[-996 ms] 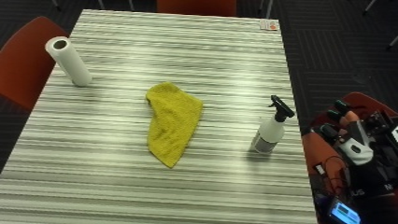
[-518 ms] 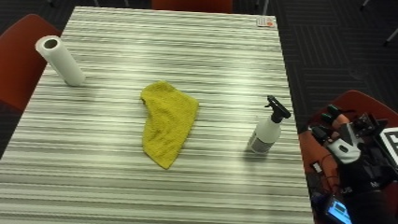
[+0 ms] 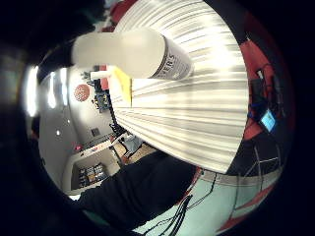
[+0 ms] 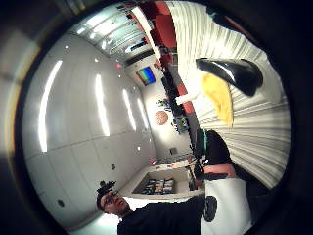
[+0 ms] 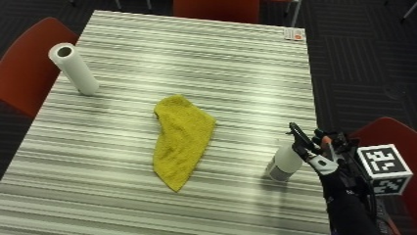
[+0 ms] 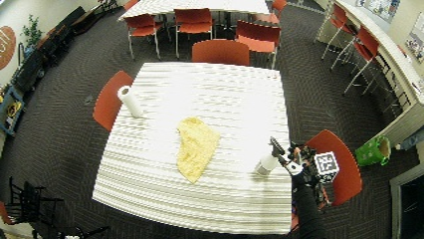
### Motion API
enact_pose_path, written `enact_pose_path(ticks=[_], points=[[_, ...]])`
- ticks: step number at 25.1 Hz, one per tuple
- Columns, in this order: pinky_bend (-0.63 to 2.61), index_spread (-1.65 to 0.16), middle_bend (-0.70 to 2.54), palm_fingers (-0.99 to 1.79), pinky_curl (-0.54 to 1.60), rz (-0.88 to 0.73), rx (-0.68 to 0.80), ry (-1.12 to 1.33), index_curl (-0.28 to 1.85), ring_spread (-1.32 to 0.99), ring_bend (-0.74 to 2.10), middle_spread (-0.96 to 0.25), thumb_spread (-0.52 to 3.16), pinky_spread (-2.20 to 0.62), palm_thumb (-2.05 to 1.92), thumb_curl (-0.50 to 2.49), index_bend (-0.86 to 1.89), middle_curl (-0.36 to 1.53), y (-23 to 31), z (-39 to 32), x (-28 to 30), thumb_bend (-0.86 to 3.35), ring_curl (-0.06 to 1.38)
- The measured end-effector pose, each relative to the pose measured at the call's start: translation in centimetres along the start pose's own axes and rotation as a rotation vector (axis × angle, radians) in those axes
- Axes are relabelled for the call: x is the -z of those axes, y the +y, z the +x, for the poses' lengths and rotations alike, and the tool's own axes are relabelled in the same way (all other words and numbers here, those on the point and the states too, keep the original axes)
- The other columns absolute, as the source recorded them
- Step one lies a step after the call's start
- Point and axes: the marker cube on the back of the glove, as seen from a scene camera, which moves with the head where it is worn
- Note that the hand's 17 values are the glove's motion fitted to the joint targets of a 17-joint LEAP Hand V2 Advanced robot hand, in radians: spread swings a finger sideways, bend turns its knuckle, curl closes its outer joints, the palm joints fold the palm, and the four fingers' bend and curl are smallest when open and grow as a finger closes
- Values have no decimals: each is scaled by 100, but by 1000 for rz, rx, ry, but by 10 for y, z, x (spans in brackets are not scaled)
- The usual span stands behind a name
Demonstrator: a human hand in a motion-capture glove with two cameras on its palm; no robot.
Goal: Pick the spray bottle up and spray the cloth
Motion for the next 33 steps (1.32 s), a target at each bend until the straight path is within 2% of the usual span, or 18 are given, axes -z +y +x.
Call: enact_pose_path(ticks=[3, 11, 19, 26, 33], points=[[45, -37, 19, 31, 34, -11, 7, 123, 24, 9, 47, -1, 99, 18, 86, 48, 15, 32, -4, 8, 8, 1, 33], [35, -37, 21, 30, 32, 17, -15, 115, 26, 10, 46, -2, 98, 19, 89, 50, 17, 34, -20, 20, -2, -1, 33], [27, -37, 22, 34, 31, 36, 22, 85, 28, 10, 43, -3, 98, 19, 93, 51, 18, 36, -21, 14, -11, -1, 33], [12, -34, 25, 47, 27, 75, 75, 24, 34, 8, 35, -4, 101, 19, 104, 55, 32, 37, -34, 11, -17, 4, 31], [-8, -26, 53, 71, 12, 126, 84, 9, 44, 1, 37, -4, 91, 18, 115, 60, 54, 47, -40, 13, -23, 6, 32]])
